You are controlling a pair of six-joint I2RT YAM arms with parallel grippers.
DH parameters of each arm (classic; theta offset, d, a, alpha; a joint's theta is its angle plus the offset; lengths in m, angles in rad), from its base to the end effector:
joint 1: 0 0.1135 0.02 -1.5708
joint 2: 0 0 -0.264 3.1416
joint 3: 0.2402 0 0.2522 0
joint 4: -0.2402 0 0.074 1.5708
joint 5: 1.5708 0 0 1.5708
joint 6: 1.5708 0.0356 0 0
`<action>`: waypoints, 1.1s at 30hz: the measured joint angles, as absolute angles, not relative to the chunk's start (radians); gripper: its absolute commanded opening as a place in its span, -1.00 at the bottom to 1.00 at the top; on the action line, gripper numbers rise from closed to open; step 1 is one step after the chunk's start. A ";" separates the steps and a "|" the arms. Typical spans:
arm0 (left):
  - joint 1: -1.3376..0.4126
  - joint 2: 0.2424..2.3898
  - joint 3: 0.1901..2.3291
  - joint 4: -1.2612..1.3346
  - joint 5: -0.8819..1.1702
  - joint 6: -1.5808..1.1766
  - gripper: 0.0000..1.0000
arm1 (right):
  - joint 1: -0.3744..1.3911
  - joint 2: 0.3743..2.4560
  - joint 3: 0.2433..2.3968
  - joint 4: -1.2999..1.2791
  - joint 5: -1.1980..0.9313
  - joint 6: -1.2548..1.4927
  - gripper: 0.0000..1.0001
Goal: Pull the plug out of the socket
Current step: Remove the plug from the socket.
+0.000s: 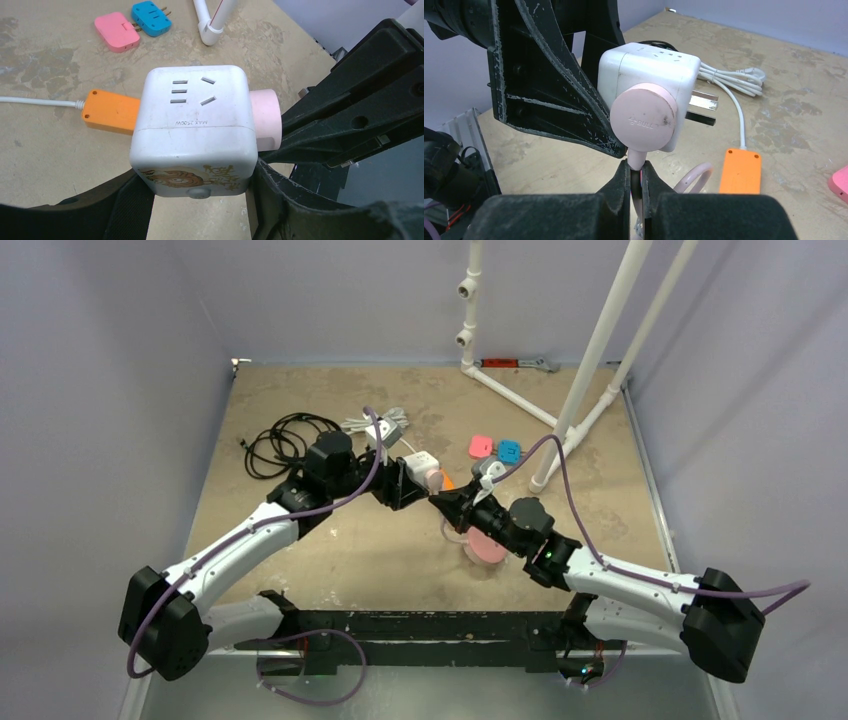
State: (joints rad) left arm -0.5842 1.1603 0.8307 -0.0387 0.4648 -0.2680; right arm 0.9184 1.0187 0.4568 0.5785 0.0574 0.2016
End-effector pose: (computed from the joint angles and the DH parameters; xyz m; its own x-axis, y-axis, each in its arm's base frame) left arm 0.2119 -0.1592 0.2950 -0.5125 0.0551 -0.8569 0.7323 0.5492 -0.4027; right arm 0.1415 0.1818 0.2604 -0.1420 0.1434 -0.9794 -0.7451 0.6358 0.2011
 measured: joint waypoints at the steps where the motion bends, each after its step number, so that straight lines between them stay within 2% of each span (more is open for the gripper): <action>1: -0.584 1.154 0.828 -0.037 0.466 -0.268 -1.00 | 0.920 1.020 0.456 0.586 0.057 0.201 -1.00; 8: -0.574 1.134 0.819 -0.028 0.475 -0.268 -1.00 | 0.925 1.045 0.450 0.643 0.061 0.202 -1.00; 24: -0.518 1.124 0.787 -0.041 0.448 -0.264 -1.00 | 0.935 1.250 0.532 0.698 0.121 0.228 -1.00; 33: -0.543 1.103 0.788 -0.073 0.333 -0.242 -1.00 | 0.936 1.246 0.532 0.696 0.128 0.228 -1.00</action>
